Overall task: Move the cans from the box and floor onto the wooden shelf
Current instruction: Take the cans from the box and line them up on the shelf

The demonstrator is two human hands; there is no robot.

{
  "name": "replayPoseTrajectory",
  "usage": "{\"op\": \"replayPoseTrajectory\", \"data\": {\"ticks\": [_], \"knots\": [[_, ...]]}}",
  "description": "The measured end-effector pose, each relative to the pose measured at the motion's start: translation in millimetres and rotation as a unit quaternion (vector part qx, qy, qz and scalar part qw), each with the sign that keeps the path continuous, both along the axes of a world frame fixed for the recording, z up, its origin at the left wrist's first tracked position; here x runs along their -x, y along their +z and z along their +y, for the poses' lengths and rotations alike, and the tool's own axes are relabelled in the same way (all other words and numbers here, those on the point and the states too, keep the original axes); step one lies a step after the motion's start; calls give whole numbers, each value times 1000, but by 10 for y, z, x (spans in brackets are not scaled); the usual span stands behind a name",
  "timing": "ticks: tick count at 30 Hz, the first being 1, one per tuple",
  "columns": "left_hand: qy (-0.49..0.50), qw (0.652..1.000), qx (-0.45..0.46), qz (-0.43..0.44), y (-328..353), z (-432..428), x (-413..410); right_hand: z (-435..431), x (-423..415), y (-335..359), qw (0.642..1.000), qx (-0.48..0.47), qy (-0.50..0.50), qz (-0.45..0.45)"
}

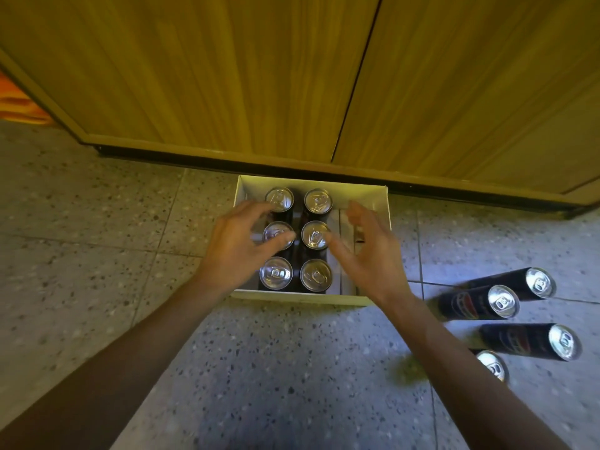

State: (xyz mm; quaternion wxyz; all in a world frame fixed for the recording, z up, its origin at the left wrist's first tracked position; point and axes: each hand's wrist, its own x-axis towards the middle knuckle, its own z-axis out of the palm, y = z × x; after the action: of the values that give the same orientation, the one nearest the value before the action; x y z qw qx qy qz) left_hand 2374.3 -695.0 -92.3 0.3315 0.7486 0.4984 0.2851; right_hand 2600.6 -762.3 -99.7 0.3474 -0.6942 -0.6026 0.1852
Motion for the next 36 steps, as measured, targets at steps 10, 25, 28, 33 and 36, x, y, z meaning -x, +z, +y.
{"op": "replayPoseTrajectory", "data": {"ticks": [10, 25, 28, 33, 36], "knots": [[9, 997, 58, 50, -176, 23, -154, 170, 230, -231, 994, 100, 33, 2], [53, 984, 77, 148, 187, 78, -296, 180, 259, 94, 997, 69, 10, 18], [44, 988, 63, 137, 684, 143, -243, 195, 224, 560, 999, 47, -1, 26], [28, 991, 35, 129, 2061, 131, -120, 128, 237, 1957, 1000, 9, -16, 21], [4, 992, 17, 123, 3197, 150, -31, 121, 275, 3080, 1000, 4, -9, 11]]}}
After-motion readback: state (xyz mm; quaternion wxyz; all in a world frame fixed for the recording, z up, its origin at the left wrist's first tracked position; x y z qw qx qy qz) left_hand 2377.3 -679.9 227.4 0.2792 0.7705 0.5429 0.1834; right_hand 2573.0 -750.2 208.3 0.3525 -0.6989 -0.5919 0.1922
